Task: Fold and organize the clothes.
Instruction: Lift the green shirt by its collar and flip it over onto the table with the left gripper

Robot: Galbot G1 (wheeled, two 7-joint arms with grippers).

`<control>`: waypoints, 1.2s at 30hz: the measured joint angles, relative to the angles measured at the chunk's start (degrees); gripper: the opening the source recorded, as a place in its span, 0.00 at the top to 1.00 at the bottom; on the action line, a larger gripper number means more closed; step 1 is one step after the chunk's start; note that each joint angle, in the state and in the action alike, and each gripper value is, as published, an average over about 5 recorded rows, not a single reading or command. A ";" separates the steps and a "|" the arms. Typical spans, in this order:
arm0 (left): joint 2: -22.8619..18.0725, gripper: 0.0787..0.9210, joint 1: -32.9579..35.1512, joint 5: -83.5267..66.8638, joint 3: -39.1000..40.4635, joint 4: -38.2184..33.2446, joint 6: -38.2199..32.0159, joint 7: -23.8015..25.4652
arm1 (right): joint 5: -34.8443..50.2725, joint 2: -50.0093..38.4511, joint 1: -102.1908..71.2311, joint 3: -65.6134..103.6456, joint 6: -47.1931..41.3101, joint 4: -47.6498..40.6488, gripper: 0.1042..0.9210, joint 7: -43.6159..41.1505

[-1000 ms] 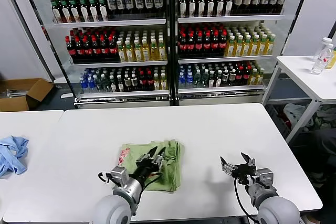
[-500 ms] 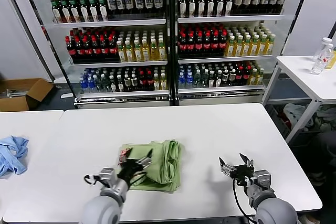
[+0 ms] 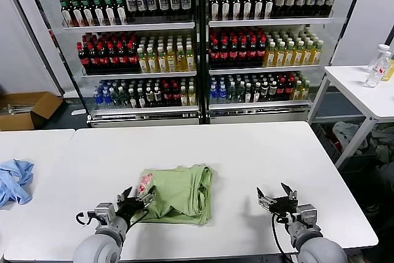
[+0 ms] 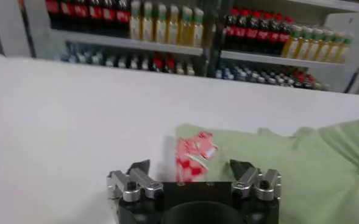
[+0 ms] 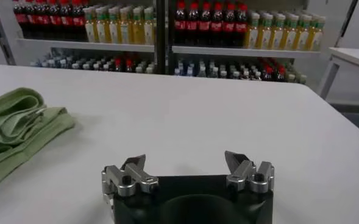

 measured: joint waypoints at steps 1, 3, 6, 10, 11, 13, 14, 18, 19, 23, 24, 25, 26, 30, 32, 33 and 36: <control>-0.16 0.26 -0.05 -0.55 0.02 0.22 0.14 0.37 | -0.07 0.06 -0.07 0.07 0.04 0.10 0.12 0.02; -0.41 0.33 -0.14 -1.67 0.02 0.64 0.30 1.04 | -0.21 0.16 -0.23 0.16 0.09 0.30 0.12 0.06; -0.56 0.43 -0.05 -3.60 -0.27 0.91 0.34 2.05 | -0.49 0.32 -0.63 0.21 0.15 0.59 0.12 0.09; -0.85 0.56 0.23 -6.92 -1.04 1.06 0.33 3.62 | -0.91 0.64 -1.29 0.31 0.28 0.90 0.12 0.09; -0.97 0.61 0.24 -7.88 -1.30 1.18 0.35 3.97 | -0.98 0.69 -1.44 0.36 0.31 0.99 0.12 0.09; -1.22 0.67 0.14 -10.07 -1.88 1.51 0.44 4.63 | -1.08 0.74 -1.70 0.44 0.36 1.20 0.12 0.09; -1.34 0.71 0.05 -11.33 -2.20 1.73 0.51 4.96 | -1.11 0.71 -1.79 0.46 0.40 1.26 0.12 0.09; -1.92 0.84 -0.57 -17.42 -3.61 3.05 0.84 6.40 | -1.25 0.59 -2.00 0.46 0.71 1.35 0.12 0.12; -2.13 0.87 -0.81 -19.10 -3.97 3.47 0.92 6.73 | -1.30 0.60 -2.06 0.45 0.80 1.37 0.12 0.14; -3.25 0.96 -1.69 -25.54 -5.44 4.71 1.23 7.50 | -1.49 0.75 -2.47 0.45 1.01 1.71 0.12 0.19; -3.58 0.97 -1.79 -27.02 -5.84 4.84 1.31 7.57 | -1.49 0.78 -2.55 0.48 1.05 1.82 0.12 0.19; -3.87 0.97 -1.84 -28.46 -6.29 4.92 1.40 7.61 | -1.48 0.80 -2.61 0.51 1.10 1.91 0.12 0.20; -4.12 0.97 -1.84 -29.89 -6.81 4.96 1.50 7.63 | -1.46 0.80 -2.64 0.55 1.15 1.96 0.12 0.20; -4.35 0.97 -1.55 -35.24 -9.74 4.67 1.95 7.56 | -1.20 0.60 -2.43 0.53 1.47 1.98 0.12 0.18; -3.99 0.97 -1.36 -37.70 -11.84 4.30 2.16 7.39 | -0.99 0.44 -2.21 0.38 1.62 1.91 0.12 0.14; -3.64 0.97 -1.27 -38.91 -13.10 4.10 2.27 7.27 | -0.86 0.38 -2.08 0.28 1.66 1.86 0.12 0.13; -1.85 0.97 -0.95 -42.03 -17.46 3.47 2.53 6.80 | -0.42 0.31 -1.57 -0.10 1.73 1.71 0.12 0.11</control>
